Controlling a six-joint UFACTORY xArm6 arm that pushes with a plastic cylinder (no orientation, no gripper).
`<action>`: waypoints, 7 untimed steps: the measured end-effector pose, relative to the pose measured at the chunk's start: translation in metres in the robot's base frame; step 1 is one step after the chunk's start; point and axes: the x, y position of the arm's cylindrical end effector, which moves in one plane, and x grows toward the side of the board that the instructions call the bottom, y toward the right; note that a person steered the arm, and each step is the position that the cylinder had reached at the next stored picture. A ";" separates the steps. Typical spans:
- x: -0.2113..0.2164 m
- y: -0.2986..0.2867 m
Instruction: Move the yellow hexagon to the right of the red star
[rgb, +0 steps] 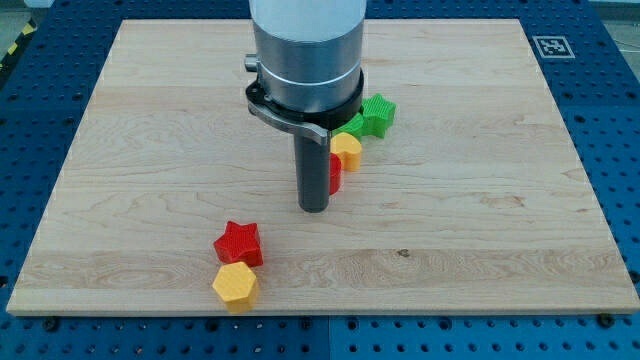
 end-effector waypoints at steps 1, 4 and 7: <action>0.003 -0.012; 0.005 -0.124; 0.105 -0.157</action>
